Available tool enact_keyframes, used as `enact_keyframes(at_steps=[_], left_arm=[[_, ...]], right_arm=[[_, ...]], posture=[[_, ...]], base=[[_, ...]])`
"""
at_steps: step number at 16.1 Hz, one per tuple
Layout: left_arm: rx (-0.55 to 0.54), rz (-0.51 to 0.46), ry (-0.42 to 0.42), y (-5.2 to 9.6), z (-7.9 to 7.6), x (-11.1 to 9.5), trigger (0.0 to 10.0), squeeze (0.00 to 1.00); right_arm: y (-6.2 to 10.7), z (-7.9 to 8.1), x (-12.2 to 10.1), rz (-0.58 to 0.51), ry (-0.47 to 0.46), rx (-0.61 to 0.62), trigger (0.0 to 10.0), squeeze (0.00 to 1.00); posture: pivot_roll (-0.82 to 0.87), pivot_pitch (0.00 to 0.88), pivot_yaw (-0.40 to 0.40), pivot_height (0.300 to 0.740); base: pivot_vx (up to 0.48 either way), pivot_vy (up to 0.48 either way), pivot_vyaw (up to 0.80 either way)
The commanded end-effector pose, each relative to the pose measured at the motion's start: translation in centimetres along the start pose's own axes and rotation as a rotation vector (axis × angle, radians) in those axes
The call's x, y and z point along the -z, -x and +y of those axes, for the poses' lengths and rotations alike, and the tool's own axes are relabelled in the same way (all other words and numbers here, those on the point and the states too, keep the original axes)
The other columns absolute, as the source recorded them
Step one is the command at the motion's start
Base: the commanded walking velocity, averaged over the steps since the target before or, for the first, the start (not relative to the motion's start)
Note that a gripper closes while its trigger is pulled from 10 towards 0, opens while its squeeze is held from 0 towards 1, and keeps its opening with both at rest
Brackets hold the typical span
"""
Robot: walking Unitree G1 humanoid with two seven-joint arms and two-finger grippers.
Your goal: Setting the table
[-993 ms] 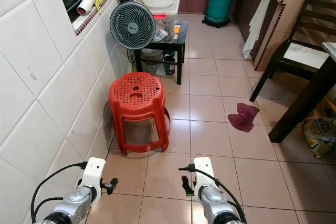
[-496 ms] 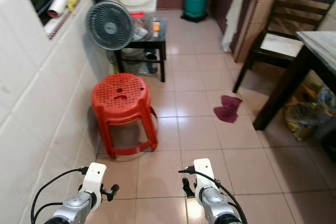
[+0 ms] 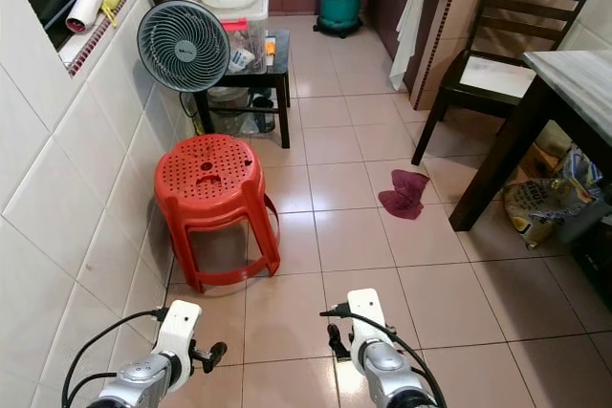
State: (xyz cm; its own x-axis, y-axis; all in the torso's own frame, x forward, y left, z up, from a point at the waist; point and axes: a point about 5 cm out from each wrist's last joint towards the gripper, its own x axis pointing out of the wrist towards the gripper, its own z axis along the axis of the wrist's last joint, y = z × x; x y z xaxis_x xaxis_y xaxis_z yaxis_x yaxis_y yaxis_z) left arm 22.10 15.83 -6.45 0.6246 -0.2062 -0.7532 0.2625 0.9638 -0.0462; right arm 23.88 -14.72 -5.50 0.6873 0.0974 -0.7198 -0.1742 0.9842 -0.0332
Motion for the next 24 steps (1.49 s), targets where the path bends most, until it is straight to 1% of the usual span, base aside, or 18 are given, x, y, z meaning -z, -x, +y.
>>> enact_keyframes(at_steps=[1,3,7,11,22,24], left_arm=[[0.015,-0.004,-0.017,0.0,-0.1,-0.2,10.0,0.00],[0.020,0.000,-0.026,0.0,-0.1,-0.2,10.0,0.00],[0.030,0.010,-0.041,0.0,-0.3,0.2,10.0,0.00],[0.032,0.004,-0.066,0.0,-0.3,0.2,10.0,0.00],[0.039,0.029,-0.096,0.1,-0.5,0.8,10.0,0.00],[0.036,0.033,-0.105,0.1,-0.4,0.9,10.0,0.00]], right_arm=[[0.0,-0.1,0.0,-0.008,0.012,0.000,10.0,0.00],[0.0,-0.1,0.0,-0.008,0.015,0.000,10.0,0.00],[0.0,-0.1,0.0,-0.008,0.022,0.001,10.0,0.00],[0.1,-0.1,0.1,-0.008,0.024,0.000,10.0,0.00],[0.1,-0.2,0.4,0.002,0.025,0.000,10.0,0.00],[0.2,-0.1,0.6,0.011,0.029,-0.001,10.0,0.00]], posture=[[-0.17,0.000,0.023,0.740],[-0.17,0.000,0.023,0.740],[-0.18,0.000,0.020,0.740],[-0.18,0.000,0.021,0.740],[-0.18,0.000,0.024,0.740],[-0.17,0.000,0.024,0.740]], base=[[0.000,0.000,-0.76],[0.000,0.000,-0.75],[0.247,0.000,-0.75],[0.278,0.000,-0.75],[0.300,0.000,-0.75],[0.000,0.000,-0.74]])
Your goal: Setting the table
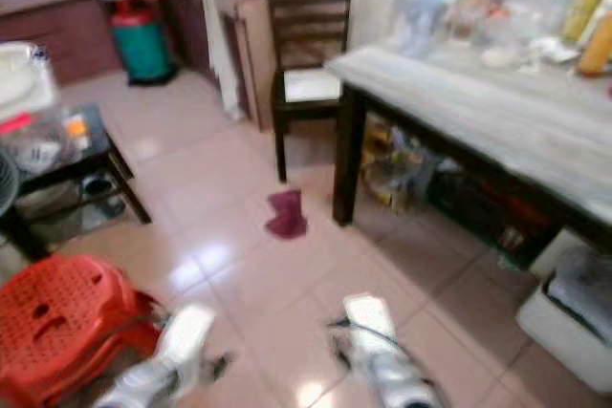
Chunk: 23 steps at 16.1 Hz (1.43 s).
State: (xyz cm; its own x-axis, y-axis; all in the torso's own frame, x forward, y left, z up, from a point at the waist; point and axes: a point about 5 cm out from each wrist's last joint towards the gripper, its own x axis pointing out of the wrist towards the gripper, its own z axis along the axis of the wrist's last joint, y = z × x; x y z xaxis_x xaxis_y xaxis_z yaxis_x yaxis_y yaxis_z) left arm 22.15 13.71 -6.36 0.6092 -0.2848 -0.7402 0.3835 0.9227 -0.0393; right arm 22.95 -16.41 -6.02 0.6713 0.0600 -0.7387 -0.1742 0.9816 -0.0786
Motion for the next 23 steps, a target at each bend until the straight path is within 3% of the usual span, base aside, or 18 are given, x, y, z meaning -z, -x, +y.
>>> enact_keyframes(at_steps=[1,9,12,17,18,20,21,23], left_arm=[[-0.043,0.050,-0.002,0.7,1.5,1.5,10.0,0.00],[-0.072,0.069,0.006,1.1,2.1,2.4,10.0,0.00],[-0.090,0.051,0.039,1.3,2.5,2.4,10.0,0.00],[-0.063,-0.150,0.080,1.2,4.5,-2.2,10.0,0.00],[-0.071,-0.251,0.051,1.7,6.2,-5.2,10.0,0.00],[-0.054,-0.318,0.030,2.2,7.3,-7.0,10.0,0.00],[-0.073,-0.401,0.015,3.0,8.5,-8.9,10.0,0.00],[-0.098,-0.470,-0.005,3.6,9.0,-9.6,10.0,0.00]], right_arm=[[-0.2,1.4,-0.6,-0.018,0.000,-0.035,10.0,0.00],[0.0,2.1,0.6,0.020,0.017,-0.050,10.0,0.00],[-0.1,1.4,0.1,-0.004,-0.018,-0.014,10.0,0.00],[-0.5,-0.2,-5.2,-0.200,-0.164,-0.016,10.0,0.00],[-0.3,-1.0,-9.4,-0.335,-0.184,-0.029,10.0,0.00],[-0.1,-1.6,-11.4,-0.381,-0.186,-0.024,10.0,0.00],[0.2,-2.5,-13.3,-0.441,-0.191,-0.036,10.0,0.00],[0.5,-2.9,-14.2,-0.475,-0.150,-0.037,10.0,0.00]], posture=[[-0.17,0.000,0.022,0.740],[-0.15,0.000,0.030,0.740],[-0.15,0.000,0.029,0.740],[-0.13,0.000,0.032,0.740],[-0.13,0.000,0.036,0.740],[-0.13,0.000,0.036,0.740],[-0.12,0.000,0.036,0.740],[-0.13,0.000,0.036,0.740]], base=[[0.000,0.000,-0.74],[0.000,0.000,-0.09],[0.000,0.000,0.00],[0.000,0.000,0.00],[0.000,0.000,0.00],[0.000,0.000,0.00],[0.000,0.000,0.00],[0.000,0.000,0.00]])
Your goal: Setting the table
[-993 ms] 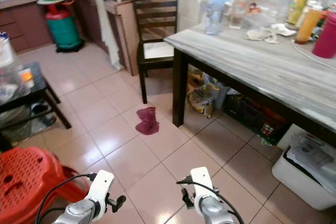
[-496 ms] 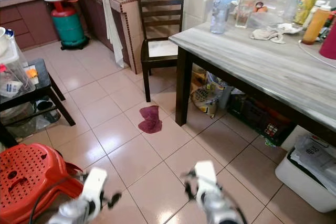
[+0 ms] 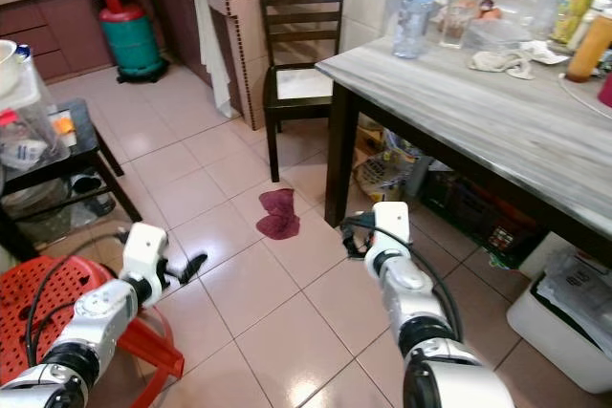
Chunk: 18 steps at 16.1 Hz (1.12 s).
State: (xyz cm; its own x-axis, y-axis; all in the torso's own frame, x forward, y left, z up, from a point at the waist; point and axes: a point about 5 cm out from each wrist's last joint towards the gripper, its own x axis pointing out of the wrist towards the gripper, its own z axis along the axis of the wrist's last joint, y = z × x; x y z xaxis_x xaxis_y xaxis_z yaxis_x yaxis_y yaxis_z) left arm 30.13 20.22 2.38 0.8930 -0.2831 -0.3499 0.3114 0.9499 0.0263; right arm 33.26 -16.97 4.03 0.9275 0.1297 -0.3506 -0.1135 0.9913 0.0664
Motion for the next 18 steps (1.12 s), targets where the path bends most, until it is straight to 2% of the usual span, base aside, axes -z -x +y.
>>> enact_keyframes(at_steps=[1,2,4,5,6,7,8,9,10,12,13,14,16,18], left_arm=[[0.002,-0.094,-0.058,0.2,0.1,-1.1,10.0,0.00],[0.002,-0.185,-0.013,0.6,-0.5,-1.6,10.0,0.00],[-0.013,-0.231,-0.006,2.0,-1.6,-0.6,10.0,0.00],[-0.030,-0.236,0.002,2.4,-1.8,-0.1,10.0,0.00],[-0.056,-0.238,0.012,3.4,-2.3,1.0,10.0,0.00],[-0.073,-0.246,0.044,4.5,-3.2,1.8,10.0,0.00],[-0.075,-0.261,0.064,5.3,-4.0,1.9,10.0,0.00],[-0.075,-0.265,0.078,5.6,-4.1,1.8,10.0,0.00],[-0.060,-0.270,0.083,6.8,-4.9,2.3,10.0,0.00],[-0.089,-0.227,0.092,7.7,-4.8,3.2,10.0,0.00],[-0.073,-0.212,0.071,8.0,-4.9,3.4,10.0,0.00],[-0.075,-0.209,0.039,8.0,-4.8,3.4,10.0,0.00],[-0.112,-0.224,0.048,8.6,-4.4,3.0,10.0,0.00],[-0.167,-0.208,0.034,9.1,-3.7,3.9,10.0,0.00]], right_arm=[[0.0,-0.3,-0.7,-0.035,0.016,-0.025,10.0,0.00],[0.5,-1.1,-0.9,-0.061,-0.012,-0.040,10.0,0.00],[1.7,-1.5,-0.5,-0.097,-0.014,-0.058,10.0,0.00],[2.2,-1.6,-0.4,-0.105,-0.003,-0.061,10.0,0.00],[3.1,-1.6,-0.2,-0.119,-0.007,-0.060,10.0,0.00],[4.5,-1.7,-0.2,-0.151,0.029,-0.042,10.0,0.00],[5.5,-2.0,-0.1,-0.179,0.029,-0.012,10.0,0.00],[5.8,-2.0,-0.1,-0.189,0.028,-0.014,10.0,0.00],[7.3,-2.8,0.3,-0.220,-0.019,0.070,10.0,0.00],[9.0,-2.7,0.8,-0.208,0.001,0.074,10.0,0.00],[9.5,-2.2,0.9,-0.188,-0.006,0.043,10.0,0.00],[9.5,-1.7,1.1,-0.169,-0.028,0.025,10.0,0.00],[9.2,-0.6,1.1,-0.176,-0.015,-0.029,10.0,0.00],[8.3,0.5,0.5,-0.196,-0.025,-0.049,10.0,0.00]], posture=[[-0.13,0.000,0.034,0.740],[-0.13,0.000,0.033,0.740],[-0.15,0.000,0.036,0.740],[-0.16,0.000,0.038,0.740],[-0.16,0.000,0.041,0.740],[-0.18,0.000,0.042,0.740],[-0.18,0.001,0.039,0.740],[-0.18,0.001,0.039,0.740],[-0.18,0.021,0.043,0.740],[-0.20,0.064,0.029,0.740],[-0.19,0.074,0.025,0.740],[-0.18,0.074,0.017,0.740],[-0.15,0.045,0.003,0.740],[-0.10,0.012,-0.001,0.740]], base=[[0.000,0.000,0.00],[0.000,0.000,0.00],[0.000,0.000,0.00],[0.000,0.000,0.00],[0.000,0.000,0.00],[0.000,0.000,0.00],[0.000,0.000,0.00],[0.000,0.000,0.00],[0.000,0.000,0.00],[0.000,0.000,0.00],[0.000,0.000,0.00],[0.000,0.000,0.00],[0.000,0.000,0.00],[0.000,0.000,0.00]])
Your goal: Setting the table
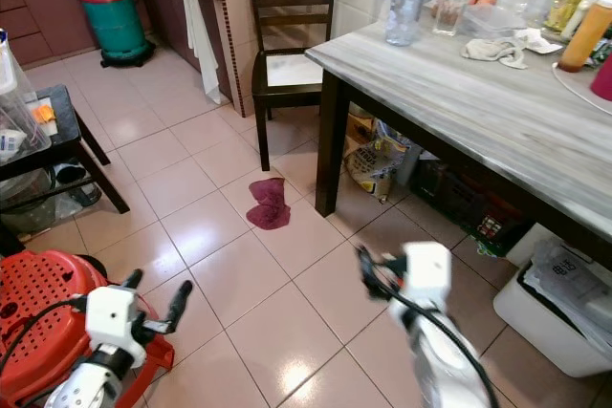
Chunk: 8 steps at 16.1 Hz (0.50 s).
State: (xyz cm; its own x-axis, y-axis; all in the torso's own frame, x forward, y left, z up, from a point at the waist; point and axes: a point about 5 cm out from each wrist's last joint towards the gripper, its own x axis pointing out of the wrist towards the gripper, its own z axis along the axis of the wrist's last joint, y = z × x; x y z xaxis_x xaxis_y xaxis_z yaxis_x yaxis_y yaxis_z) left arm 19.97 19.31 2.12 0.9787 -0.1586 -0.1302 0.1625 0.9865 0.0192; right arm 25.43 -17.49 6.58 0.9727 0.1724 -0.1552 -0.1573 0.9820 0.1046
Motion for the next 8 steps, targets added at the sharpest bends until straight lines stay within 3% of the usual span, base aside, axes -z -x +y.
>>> enact_keyframes(at_steps=[1,3,8], left_arm=[[-0.045,0.000,0.005,0.4,0.8,-0.1,10.0,0.00],[-0.031,0.038,-0.021,0.9,0.4,1.3,10.0,0.00],[-0.049,0.054,0.006,0.3,0.6,2.2,10.0,0.00]], right_arm=[[-0.2,0.5,-0.9,-0.009,-0.013,-0.020,10.0,0.00],[0.0,0.1,0.1,0.019,-0.001,-0.023,10.0,0.00],[0.2,0.7,-0.2,-0.012,-0.002,-0.015,10.0,0.00]], posture=[[-0.09,0.043,0.000,0.740],[-0.07,0.056,-0.009,0.740],[-0.09,0.034,0.011,0.740]], base=[[0.000,0.000,0.00],[0.000,0.000,0.00],[0.000,0.000,0.00]])
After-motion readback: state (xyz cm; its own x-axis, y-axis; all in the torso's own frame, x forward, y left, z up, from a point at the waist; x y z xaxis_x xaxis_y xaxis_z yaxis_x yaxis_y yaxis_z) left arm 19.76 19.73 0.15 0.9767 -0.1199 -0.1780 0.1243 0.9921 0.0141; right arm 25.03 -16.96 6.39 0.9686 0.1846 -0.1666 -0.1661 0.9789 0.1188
